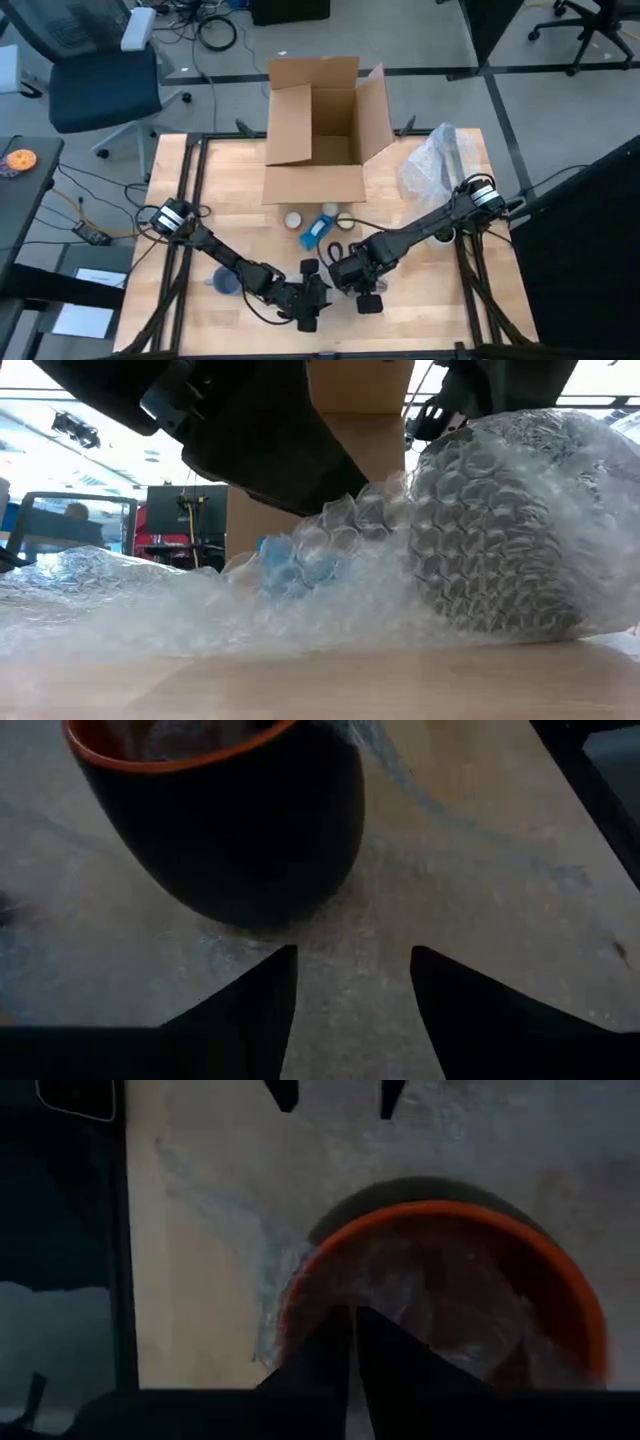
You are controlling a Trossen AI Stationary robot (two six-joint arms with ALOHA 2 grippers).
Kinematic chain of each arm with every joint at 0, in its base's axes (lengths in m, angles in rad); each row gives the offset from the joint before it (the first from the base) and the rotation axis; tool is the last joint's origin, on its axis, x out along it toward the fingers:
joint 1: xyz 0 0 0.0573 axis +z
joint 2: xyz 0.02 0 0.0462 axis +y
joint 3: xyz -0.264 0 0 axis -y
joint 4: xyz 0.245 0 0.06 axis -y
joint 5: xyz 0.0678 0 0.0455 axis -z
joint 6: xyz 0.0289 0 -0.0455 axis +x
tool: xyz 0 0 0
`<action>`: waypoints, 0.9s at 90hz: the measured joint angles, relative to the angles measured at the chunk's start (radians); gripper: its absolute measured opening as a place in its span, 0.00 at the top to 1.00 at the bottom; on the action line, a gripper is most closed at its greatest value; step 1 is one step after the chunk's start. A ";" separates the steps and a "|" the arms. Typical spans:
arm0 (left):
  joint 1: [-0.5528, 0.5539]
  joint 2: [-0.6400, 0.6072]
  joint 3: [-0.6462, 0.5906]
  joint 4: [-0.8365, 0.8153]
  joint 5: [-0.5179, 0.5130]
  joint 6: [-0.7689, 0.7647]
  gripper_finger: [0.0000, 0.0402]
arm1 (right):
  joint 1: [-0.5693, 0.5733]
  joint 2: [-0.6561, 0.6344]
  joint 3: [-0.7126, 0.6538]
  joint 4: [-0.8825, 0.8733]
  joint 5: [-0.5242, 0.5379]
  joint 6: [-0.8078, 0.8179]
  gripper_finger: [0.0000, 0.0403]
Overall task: Wrap mug
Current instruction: Wrap the black mug with the bubble wrap
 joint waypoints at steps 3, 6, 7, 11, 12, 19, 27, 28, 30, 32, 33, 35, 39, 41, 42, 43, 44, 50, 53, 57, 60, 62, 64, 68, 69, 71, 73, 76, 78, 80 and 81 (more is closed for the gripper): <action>0.000 0.000 0.000 -0.001 0.000 0.000 0.55 | -0.002 -0.001 -0.019 0.023 -0.020 -0.005 1.00; 0.000 0.000 0.000 0.000 0.000 0.000 0.55 | -0.004 -0.003 -0.041 0.050 -0.050 -0.005 1.00; 0.000 0.000 0.000 0.000 0.000 0.000 0.55 | -0.004 -0.003 -0.049 0.060 -0.061 -0.005 1.00; 0.000 0.000 0.000 0.001 0.000 0.000 0.55 | -0.009 -0.003 -0.081 0.093 -0.102 -0.004 1.00; 0.000 0.000 0.000 0.001 0.000 0.000 0.55 | -0.009 -0.003 -0.088 0.099 -0.109 -0.001 1.00; 0.000 0.000 0.000 0.003 0.000 0.000 0.55 | -0.015 -0.005 -0.123 0.113 -0.132 0.000 1.00; 0.000 0.000 0.006 0.003 0.000 0.001 0.55 | -0.026 -0.004 -0.130 0.112 -0.132 0.000 1.00; 0.000 0.000 0.008 0.004 0.000 0.001 0.55 | -0.028 -0.004 -0.129 0.112 -0.132 0.000 1.00; 0.000 0.000 0.011 0.008 0.000 0.004 0.55 | -0.030 -0.005 -0.126 0.111 -0.132 -0.001 1.00; 0.000 0.000 0.015 0.011 0.000 0.005 0.55 | -0.031 -0.005 -0.121 0.105 -0.130 -0.002 1.00; 0.000 0.000 0.016 0.011 0.000 0.005 0.55 | -0.032 -0.005 -0.117 0.101 -0.128 -0.003 1.00; 0.000 0.000 0.019 0.014 0.000 0.005 0.55 | -0.032 -0.006 -0.111 0.096 -0.122 -0.006 1.00; 0.002 0.000 0.026 0.022 0.000 0.007 0.55 | -0.032 -0.009 -0.092 0.074 -0.101 -0.012 1.00; 0.002 0.000 0.028 0.029 0.000 0.010 0.55 | -0.031 -0.011 -0.081 0.060 -0.089 -0.014 1.00; 0.002 0.000 0.029 0.032 0.000 0.011 0.55 | -0.031 -0.013 -0.074 0.052 -0.081 -0.015 1.00; 0.002 0.000 0.031 0.034 0.000 0.012 0.55 | -0.032 -0.014 -0.066 0.043 -0.073 -0.015 1.00; 0.002 0.000 0.032 0.035 0.000 0.014 0.55 | -0.032 -0.016 -0.058 0.034 -0.066 -0.015 1.00; 0.002 0.000 0.033 0.038 0.000 0.031 0.55 | -0.026 -0.033 -0.010 -0.046 -0.015 -0.006 1.00; 0.002 0.000 0.035 0.039 0.000 0.032 0.55 | -0.021 -0.040 0.016 -0.082 0.011 0.004 1.00; 0.002 0.000 0.035 0.043 0.000 0.033 0.55 | -0.014 -0.047 0.048 -0.136 0.046 0.022 1.00; 0.002 0.000 0.035 0.052 -0.003 0.033 0.55 | -0.006 -0.049 0.067 -0.175 0.078 0.035 1.00; 0.002 0.000 0.035 0.061 -0.006 0.033 0.55 | 0.001 -0.049 0.077 -0.199 0.095 0.045 1.00; 0.002 0.000 0.035 0.068 -0.010 0.034 0.55 | 0.006 -0.049 0.084 -0.218 0.115 0.052 1.00; 0.002 0.000 0.035 0.082 -0.017 0.034 0.55 | 0.016 -0.049 0.093 -0.239 0.148 0.069 1.00; 0.002 0.000 0.035 0.084 -0.018 0.034 0.55 | 0.018 -0.049 0.094 -0.240 0.154 0.073 1.00; 0.003 0.000 0.035 0.090 -0.019 0.034 0.55 | 0.022 -0.049 0.094 -0.242 0.163 0.080 1.00; 0.004 0.000 0.035 0.094 -0.019 0.034 0.55 | 0.024 -0.049 0.095 -0.243 0.174 0.087 1.00; 0.004 0.000 0.035 0.101 -0.020 0.034 0.55 | 0.029 -0.047 0.095 -0.243 0.194 0.098 1.00; 0.004 0.000 0.035 0.107 -0.020 0.034 0.55 | 0.031 -0.044 0.095 -0.243 0.207 0.103 1.00; 0.004 0.000 0.035 0.112 -0.020 0.034 0.55 | 0.034 -0.040 0.095 -0.243 0.220 0.107 1.00; 0.004 0.000 0.035 0.113 -0.020 0.034 0.55 | 0.036 -0.038 0.095 -0.242 0.226 0.109 1.00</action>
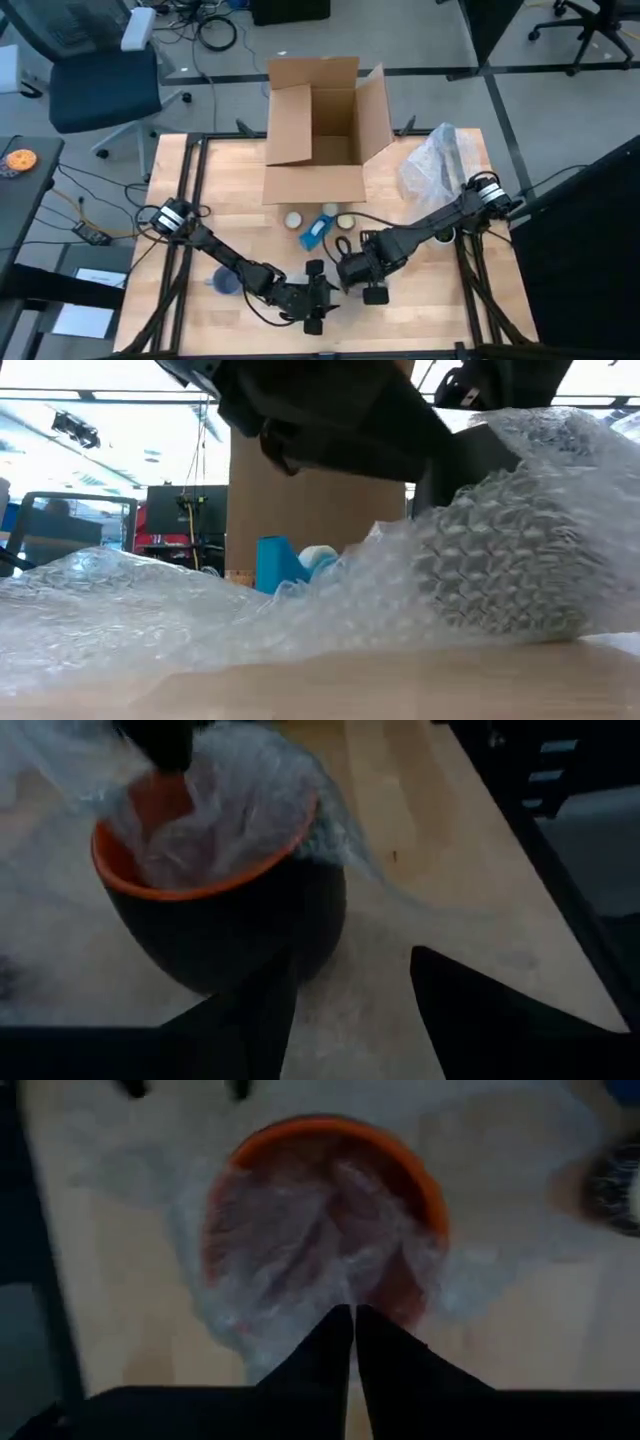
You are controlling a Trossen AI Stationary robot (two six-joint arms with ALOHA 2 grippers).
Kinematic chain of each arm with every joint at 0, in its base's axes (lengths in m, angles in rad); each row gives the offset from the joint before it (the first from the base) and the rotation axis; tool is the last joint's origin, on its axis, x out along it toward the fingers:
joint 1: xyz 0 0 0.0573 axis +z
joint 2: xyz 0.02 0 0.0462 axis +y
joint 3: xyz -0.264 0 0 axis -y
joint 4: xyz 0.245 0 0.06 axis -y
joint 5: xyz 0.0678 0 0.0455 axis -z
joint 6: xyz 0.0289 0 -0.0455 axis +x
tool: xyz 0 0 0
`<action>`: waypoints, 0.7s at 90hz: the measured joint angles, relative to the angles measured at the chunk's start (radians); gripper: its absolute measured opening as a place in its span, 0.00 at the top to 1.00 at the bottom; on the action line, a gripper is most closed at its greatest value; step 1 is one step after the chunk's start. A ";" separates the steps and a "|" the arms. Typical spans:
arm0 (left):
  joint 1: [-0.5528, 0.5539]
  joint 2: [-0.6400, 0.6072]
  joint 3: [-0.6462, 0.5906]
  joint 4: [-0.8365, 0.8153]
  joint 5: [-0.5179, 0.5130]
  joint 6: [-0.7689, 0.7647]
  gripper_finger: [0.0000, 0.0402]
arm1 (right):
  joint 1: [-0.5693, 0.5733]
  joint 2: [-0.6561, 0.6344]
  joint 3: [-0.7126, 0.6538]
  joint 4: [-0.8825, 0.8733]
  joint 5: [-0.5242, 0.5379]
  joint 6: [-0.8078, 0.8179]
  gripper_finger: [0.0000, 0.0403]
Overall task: Wrap mug
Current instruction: Wrap the black mug with the bubble wrap
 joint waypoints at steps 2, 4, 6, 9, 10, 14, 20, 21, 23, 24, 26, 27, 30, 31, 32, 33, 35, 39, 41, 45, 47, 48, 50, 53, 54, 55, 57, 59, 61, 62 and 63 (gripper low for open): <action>0.000 0.000 0.000 0.002 -0.001 0.000 0.55 | 0.001 0.004 0.000 0.001 0.013 0.003 1.00; 0.000 0.000 0.000 0.005 -0.004 0.000 0.55 | 0.003 0.008 0.000 0.002 0.024 0.004 1.00; 0.000 0.000 0.000 0.009 -0.007 0.000 0.55 | 0.005 0.010 -0.001 0.002 0.033 0.005 1.00; 0.001 0.000 0.000 0.017 -0.013 0.000 0.55 | 0.006 0.010 -0.008 0.013 0.045 0.005 1.00; 0.001 0.000 0.000 0.020 -0.015 0.000 0.55 | 0.006 0.011 -0.012 0.021 0.047 0.005 1.00; 0.003 0.004 0.000 0.030 -0.031 0.000 0.55 | 0.006 0.016 -0.023 0.049 0.051 0.005 1.00; 0.008 0.011 0.000 0.061 -0.037 0.000 0.55 | 0.006 0.030 -0.043 0.062 0.062 0.003 1.00; 0.009 0.012 0.000 0.063 -0.037 0.000 0.55 | 0.005 0.033 -0.047 0.064 0.064 0.003 1.00; 0.011 0.015 0.000 0.070 -0.037 0.000 0.55 | 0.003 0.037 -0.054 0.068 0.065 0.000 1.00; 0.012 0.018 0.000 0.076 -0.037 0.000 0.55 | 0.002 0.039 -0.058 0.072 0.065 -0.002 1.00; 0.015 0.023 0.000 0.089 -0.038 0.000 0.55 | 0.001 0.040 -0.067 0.082 0.064 -0.005 1.00; 0.016 0.025 0.000 0.094 -0.039 0.001 0.55 | 0.000 0.041 -0.073 0.088 0.063 -0.005 1.00; 0.018 0.029 0.000 0.098 -0.039 0.005 0.55 | 0.000 0.044 -0.089 0.113 0.063 -0.005 1.00; 0.019 0.029 0.000 0.098 -0.039 0.006 0.55 | -0.001 0.046 -0.093 0.120 0.061 -0.005 1.00; 0.020 0.029 0.000 0.098 -0.039 0.007 0.55 | -0.001 0.047 -0.097 0.126 0.059 -0.006 1.00; 0.022 0.029 0.000 0.098 -0.040 0.008 0.55 | -0.002 0.049 -0.100 0.132 0.056 -0.006 1.00; 0.024 0.029 0.000 0.098 -0.040 0.010 0.55 | -0.002 0.052 -0.104 0.141 0.051 -0.011 1.00; 0.026 0.029 0.000 0.097 -0.040 0.020 0.55 | -0.002 0.055 -0.106 0.145 0.047 -0.020 1.00; 0.027 0.029 0.000 0.097 -0.040 0.022 0.55 | -0.002 0.055 -0.106 0.145 0.047 -0.023 1.00; 0.028 0.029 -0.001 0.098 -0.040 0.025 0.55 | -0.001 0.053 -0.098 0.144 0.048 -0.028 1.00; 0.028 0.029 -0.001 0.099 -0.040 0.026 0.55 | 0.001 0.053 -0.090 0.139 0.048 -0.028 1.00; 0.028 0.029 -0.001 0.099 -0.040 0.026 0.55 | 0.001 0.053 -0.086 0.134 0.048 -0.028 1.00; 0.029 0.029 -0.001 0.100 -0.039 0.026 0.55 | 0.004 0.052 -0.075 0.122 0.048 -0.028 1.00; 0.030 0.029 -0.001 0.099 -0.040 0.026 0.55 | 0.007 0.046 -0.058 0.100 0.048 -0.028 1.00; 0.030 0.029 -0.001 0.100 -0.040 0.026 0.55 | 0.008 0.044 -0.051 0.093 0.048 -0.028 1.00; 0.030 0.029 -0.001 0.100 -0.040 0.026 0.55 | 0.010 0.042 -0.044 0.085 0.048 -0.028 1.00; 0.030 0.029 0.000 0.101 -0.040 0.026 0.55 | 0.012 0.036 -0.027 0.070 0.048 -0.028 1.00; 0.030 0.029 0.000 0.101 -0.040 0.026 0.55 | 0.015 0.030 -0.013 0.059 0.048 -0.028 1.00; 0.030 0.029 0.000 0.099 -0.040 0.026 0.55 | 0.019 0.025 0.003 0.050 0.048 -0.029 1.00; 0.030 0.029 0.000 0.098 -0.040 0.026 0.55 | 0.020 0.022 0.009 0.048 0.048 -0.028 1.00; 0.031 0.029 0.000 0.097 -0.040 0.026 0.55 | 0.022 0.018 0.014 0.046 0.048 -0.028 1.00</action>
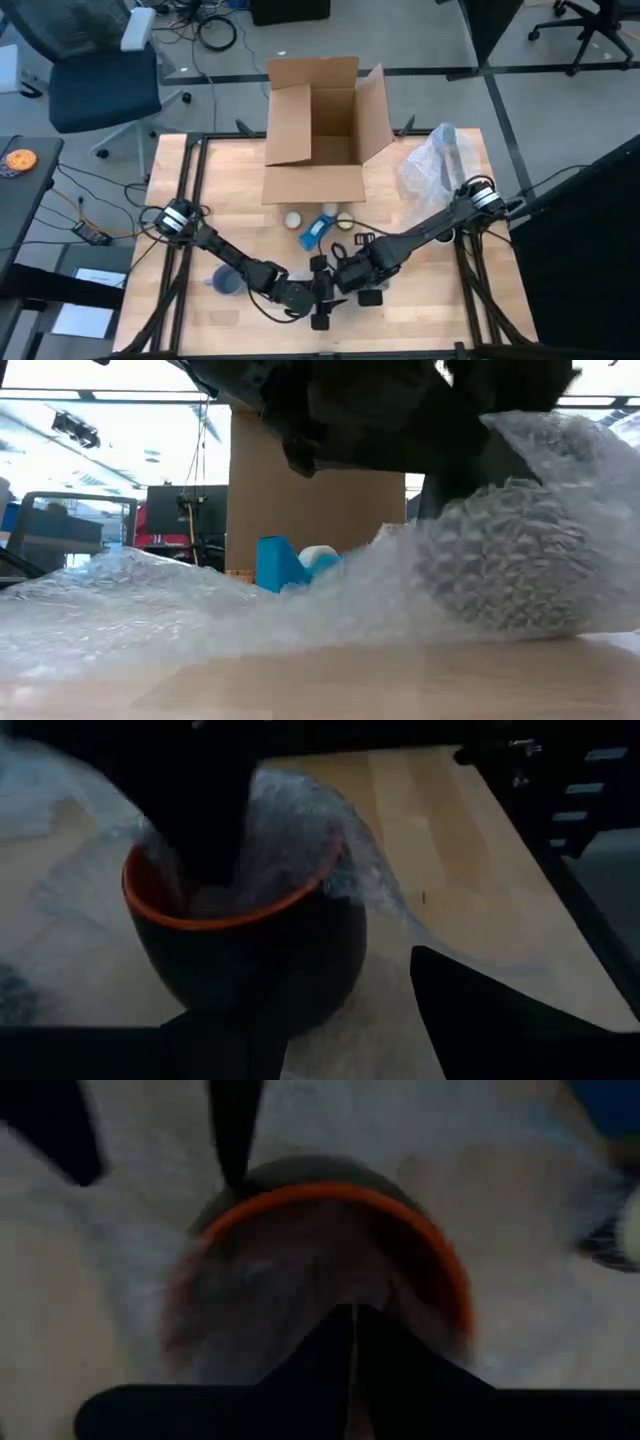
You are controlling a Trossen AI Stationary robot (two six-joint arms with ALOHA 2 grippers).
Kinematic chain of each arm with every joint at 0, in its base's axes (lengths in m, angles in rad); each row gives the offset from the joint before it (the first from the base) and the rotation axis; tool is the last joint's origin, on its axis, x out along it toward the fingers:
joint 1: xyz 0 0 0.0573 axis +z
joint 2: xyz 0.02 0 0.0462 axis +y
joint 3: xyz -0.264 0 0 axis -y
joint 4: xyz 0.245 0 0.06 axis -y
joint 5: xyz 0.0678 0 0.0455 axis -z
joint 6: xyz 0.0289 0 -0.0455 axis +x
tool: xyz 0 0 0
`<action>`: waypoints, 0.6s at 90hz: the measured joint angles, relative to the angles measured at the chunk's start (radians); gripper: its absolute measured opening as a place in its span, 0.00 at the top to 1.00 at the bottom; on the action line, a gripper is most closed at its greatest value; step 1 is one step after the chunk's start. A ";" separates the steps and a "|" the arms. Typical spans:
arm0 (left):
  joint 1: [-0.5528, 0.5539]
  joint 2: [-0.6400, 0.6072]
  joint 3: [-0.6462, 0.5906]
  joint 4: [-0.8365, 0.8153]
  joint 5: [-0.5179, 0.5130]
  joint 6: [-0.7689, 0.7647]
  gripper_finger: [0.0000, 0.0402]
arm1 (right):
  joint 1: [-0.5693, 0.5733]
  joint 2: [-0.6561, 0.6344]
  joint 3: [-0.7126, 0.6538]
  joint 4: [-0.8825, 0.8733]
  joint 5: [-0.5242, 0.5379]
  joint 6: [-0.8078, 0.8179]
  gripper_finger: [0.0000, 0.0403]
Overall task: Wrap mug
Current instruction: Wrap the black mug with the bubble wrap
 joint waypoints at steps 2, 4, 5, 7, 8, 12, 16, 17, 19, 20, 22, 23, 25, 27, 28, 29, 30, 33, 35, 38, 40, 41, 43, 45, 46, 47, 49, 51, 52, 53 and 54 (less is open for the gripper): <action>0.000 0.000 0.000 -0.001 0.000 0.000 0.55 | 0.004 -0.005 0.009 -0.002 0.000 0.000 1.00; 0.000 0.000 0.000 -0.001 0.000 0.000 0.55 | 0.006 -0.008 0.018 -0.004 -0.001 0.000 1.00; 0.000 0.000 0.000 0.000 0.000 0.001 0.55 | 0.007 -0.010 0.022 -0.004 -0.001 0.000 1.00; 0.000 0.000 0.000 0.000 0.000 0.003 0.55 | 0.011 -0.013 0.027 -0.001 -0.001 0.000 1.00; 0.000 0.000 0.000 0.000 0.000 0.004 0.55 | 0.012 -0.014 0.029 0.002 -0.001 0.000 1.00; 0.000 0.000 0.000 -0.002 0.000 0.012 0.55 | 0.019 -0.018 0.034 0.023 -0.006 -0.001 1.00; 0.000 0.000 0.000 -0.005 0.000 0.023 0.55 | 0.024 -0.020 0.034 0.041 -0.017 -0.003 1.00; -0.001 0.000 0.000 -0.006 0.000 0.024 0.55 | 0.025 -0.020 0.033 0.045 -0.020 -0.004 1.00; -0.002 -0.003 0.000 -0.009 0.000 0.025 0.55 | 0.025 -0.020 0.029 0.053 -0.029 -0.007 1.00; -0.004 -0.005 0.000 -0.012 0.000 0.026 0.55 | 0.025 -0.020 0.026 0.060 -0.032 -0.008 1.00; -0.006 -0.009 0.000 -0.018 0.000 0.026 0.55 | 0.026 -0.018 0.019 0.073 -0.039 -0.008 1.00; -0.007 -0.011 0.000 -0.022 0.000 0.026 0.55 | 0.026 -0.017 0.016 0.079 -0.043 -0.009 1.00; -0.009 -0.016 0.001 -0.031 0.000 0.027 0.55 | 0.026 -0.015 0.006 0.091 -0.052 -0.009 1.00; -0.013 -0.027 0.007 -0.053 -0.001 0.029 0.55 | 0.027 -0.014 -0.005 0.101 -0.060 -0.009 1.00; -0.014 -0.033 0.010 -0.066 -0.001 0.032 0.55 | 0.028 -0.013 -0.011 0.104 -0.064 -0.009 1.00; -0.016 -0.040 0.013 -0.079 0.000 0.035 0.55 | 0.028 -0.013 -0.017 0.108 -0.068 -0.009 1.00; -0.018 -0.048 0.016 -0.093 0.000 0.040 0.55 | 0.028 -0.013 -0.024 0.112 -0.072 -0.009 1.00; -0.025 -0.068 0.029 -0.140 -0.001 0.053 0.55 | 0.028 -0.013 -0.044 0.125 -0.079 -0.009 1.00; -0.029 -0.083 0.039 -0.173 -0.003 0.053 0.55 | 0.028 -0.013 -0.058 0.140 -0.082 -0.009 1.00; -0.037 -0.105 0.055 -0.229 -0.010 0.052 0.55 | 0.025 -0.013 -0.077 0.161 -0.083 -0.009 1.00; -0.043 -0.121 0.063 -0.270 -0.013 0.049 0.55 | 0.024 -0.013 -0.087 0.165 -0.084 -0.009 1.00; -0.045 -0.127 0.067 -0.291 -0.015 0.047 0.55 | 0.023 -0.013 -0.091 0.165 -0.085 -0.008 1.00; -0.049 -0.141 0.074 -0.339 -0.015 0.041 0.55 | 0.020 -0.013 -0.099 0.164 -0.086 -0.008 1.00; -0.055 -0.151 0.080 -0.390 -0.015 0.029 0.55 | 0.017 -0.013 -0.107 0.165 -0.087 -0.008 1.00; -0.057 -0.155 0.082 -0.411 -0.015 0.026 0.55 | 0.016 -0.013 -0.111 0.166 -0.089 -0.008 1.00; -0.059 -0.158 0.084 -0.432 -0.015 0.022 0.55 | 0.015 -0.014 -0.115 0.168 -0.090 -0.008 1.00; -0.065 -0.163 0.088 -0.473 -0.015 0.011 0.55 | 0.012 -0.015 -0.124 0.173 -0.093 -0.008 1.00; -0.073 -0.168 0.090 -0.509 -0.014 -0.001 0.55 | 0.010 -0.015 -0.134 0.182 -0.097 -0.008 1.00; -0.076 -0.170 0.090 -0.527 -0.014 -0.005 0.55 | 0.009 -0.015 -0.139 0.187 -0.100 -0.008 1.00; -0.079 -0.172 0.090 -0.545 -0.014 -0.009 0.55 | 0.008 -0.015 -0.144 0.192 -0.103 -0.008 1.00; -0.082 -0.174 0.090 -0.563 -0.014 -0.016 0.55 | 0.006 -0.015 -0.149 0.197 -0.106 -0.008 1.00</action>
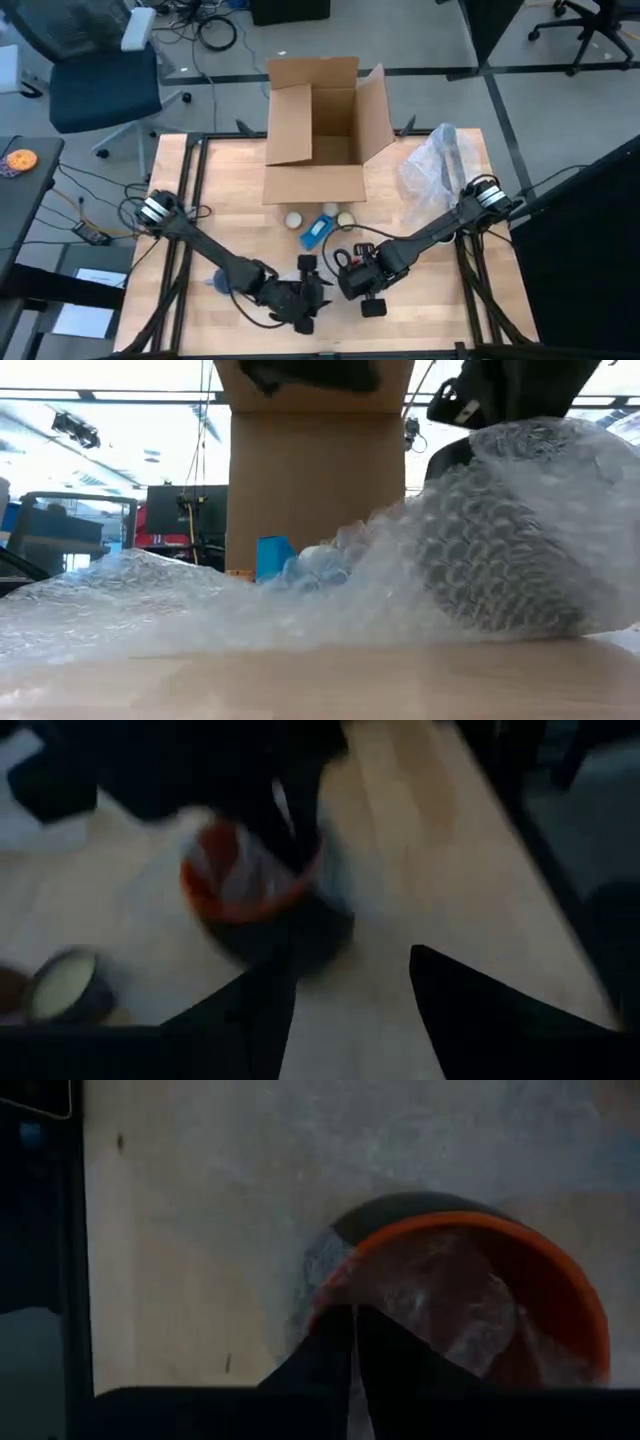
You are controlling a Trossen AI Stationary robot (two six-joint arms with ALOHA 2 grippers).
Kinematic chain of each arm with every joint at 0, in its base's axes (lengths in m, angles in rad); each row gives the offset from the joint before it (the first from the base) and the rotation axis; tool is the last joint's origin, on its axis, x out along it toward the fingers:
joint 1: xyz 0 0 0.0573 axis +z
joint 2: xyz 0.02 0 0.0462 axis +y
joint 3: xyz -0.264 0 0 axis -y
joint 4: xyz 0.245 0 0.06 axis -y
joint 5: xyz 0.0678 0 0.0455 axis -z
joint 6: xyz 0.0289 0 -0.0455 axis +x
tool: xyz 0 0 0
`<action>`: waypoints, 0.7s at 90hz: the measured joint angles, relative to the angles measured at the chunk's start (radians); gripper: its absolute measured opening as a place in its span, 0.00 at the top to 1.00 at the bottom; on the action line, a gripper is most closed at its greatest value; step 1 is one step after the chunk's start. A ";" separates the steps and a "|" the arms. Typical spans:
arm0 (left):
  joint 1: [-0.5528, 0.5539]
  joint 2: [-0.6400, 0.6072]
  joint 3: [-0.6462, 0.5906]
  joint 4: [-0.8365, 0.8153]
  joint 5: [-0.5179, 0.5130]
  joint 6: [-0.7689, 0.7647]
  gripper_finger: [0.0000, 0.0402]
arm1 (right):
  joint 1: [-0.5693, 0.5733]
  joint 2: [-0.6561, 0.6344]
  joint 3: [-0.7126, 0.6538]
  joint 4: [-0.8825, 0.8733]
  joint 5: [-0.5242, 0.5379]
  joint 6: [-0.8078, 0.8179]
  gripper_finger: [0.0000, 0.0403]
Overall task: Wrap mug
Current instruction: Wrap the black mug with the bubble wrap
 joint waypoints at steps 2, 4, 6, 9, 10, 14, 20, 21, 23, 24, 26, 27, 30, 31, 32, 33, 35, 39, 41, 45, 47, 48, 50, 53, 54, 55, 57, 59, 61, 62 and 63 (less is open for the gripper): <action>-0.005 -0.002 0.000 -0.031 0.004 -0.013 0.55 | -0.003 0.000 -0.008 0.008 -0.005 0.000 1.00; -0.012 -0.002 0.000 -0.059 0.007 -0.023 0.55 | -0.005 0.000 -0.014 0.015 -0.008 0.000 1.00; -0.018 -0.002 0.000 -0.084 0.009 -0.040 0.55 | -0.007 0.000 -0.020 0.021 -0.011 -0.001 1.00; -0.027 -0.001 -0.001 -0.118 0.019 -0.065 0.55 | -0.007 0.000 -0.026 0.030 -0.013 -0.003 1.00; -0.029 0.002 -0.002 -0.124 0.022 -0.073 0.55 | -0.007 0.000 -0.028 0.033 -0.014 -0.004 1.00; -0.036 0.009 -0.011 -0.136 0.048 -0.103 0.55 | -0.008 0.000 -0.040 0.059 -0.018 -0.006 1.00; -0.041 0.020 -0.035 -0.154 0.097 -0.123 0.55 | -0.010 0.001 -0.054 0.092 -0.027 -0.006 1.00; -0.041 0.021 -0.039 -0.155 0.107 -0.124 0.55 | -0.010 0.001 -0.055 0.096 -0.028 -0.006 1.00; -0.044 0.024 -0.046 -0.157 0.119 -0.132 0.55 | -0.010 0.001 -0.055 0.097 -0.029 -0.006 1.00; -0.044 0.025 -0.049 -0.158 0.125 -0.136 0.55 | -0.010 0.001 -0.055 0.098 -0.029 -0.006 1.00; -0.046 0.025 -0.054 -0.161 0.130 -0.141 0.55 | -0.010 0.001 -0.055 0.099 -0.029 -0.006 1.00; -0.046 0.025 -0.055 -0.162 0.133 -0.142 0.55 | -0.010 0.001 -0.055 0.099 -0.029 -0.006 1.00; -0.049 0.025 -0.060 -0.162 0.136 -0.146 0.55 | -0.010 0.001 -0.055 0.099 -0.029 -0.006 1.00; -0.050 0.025 -0.060 -0.163 0.137 -0.146 0.55 | -0.010 0.001 -0.055 0.099 -0.029 -0.006 1.00; -0.051 0.025 -0.060 -0.163 0.138 -0.145 0.55 | -0.010 0.001 -0.055 0.099 -0.029 -0.006 1.00; -0.052 0.024 -0.060 -0.164 0.138 -0.145 0.55 | -0.010 0.001 -0.055 0.099 -0.029 -0.006 1.00; -0.056 0.024 -0.060 -0.167 0.136 -0.143 0.55 | -0.010 0.001 -0.055 0.099 -0.029 -0.006 1.00; -0.058 0.023 -0.060 -0.185 0.127 -0.134 0.55 | -0.010 0.001 -0.055 0.099 -0.029 -0.006 1.00; -0.059 0.023 -0.061 -0.196 0.122 -0.123 0.55 | -0.010 0.001 -0.055 0.099 -0.029 -0.006 1.00; -0.058 0.024 -0.061 -0.211 0.115 -0.105 0.55 | -0.010 0.001 -0.055 0.099 -0.029 -0.007 1.00; -0.057 0.024 -0.061 -0.223 0.114 -0.091 0.55 | -0.010 0.001 -0.055 0.099 -0.029 -0.007 1.00; -0.057 0.024 -0.061 -0.230 0.112 -0.085 0.55 | -0.010 0.001 -0.055 0.099 -0.029 -0.007 1.00; -0.057 0.026 -0.061 -0.245 0.109 -0.073 0.55 | -0.010 0.001 -0.055 0.099 -0.029 -0.007 1.00; -0.056 0.032 -0.060 -0.264 0.102 -0.054 0.55 | -0.010 0.002 -0.055 0.099 -0.029 -0.007 1.00; -0.056 0.034 -0.060 -0.270 0.101 -0.048 0.55 | -0.010 0.002 -0.055 0.099 -0.028 -0.008 1.00; -0.056 0.037 -0.060 -0.279 0.101 -0.038 0.55 | -0.010 0.002 -0.055 0.099 -0.028 -0.008 1.00; -0.056 0.042 -0.060 -0.298 0.102 -0.028 0.55 | -0.010 0.002 -0.055 0.099 -0.028 -0.008 1.00; -0.057 0.050 -0.060 -0.320 0.104 -0.013 0.55 | -0.010 0.002 -0.055 0.099 -0.028 -0.008 1.00; -0.057 0.059 -0.061 -0.337 0.103 -0.004 0.55 | -0.010 0.002 -0.055 0.099 -0.028 -0.008 1.00; -0.057 0.064 -0.061 -0.344 0.103 -0.002 0.55 | -0.010 0.002 -0.056 0.099 -0.028 -0.008 1.00; -0.057 0.067 -0.061 -0.348 0.103 0.003 0.55 | -0.010 0.002 -0.056 0.099 -0.028 -0.008 1.00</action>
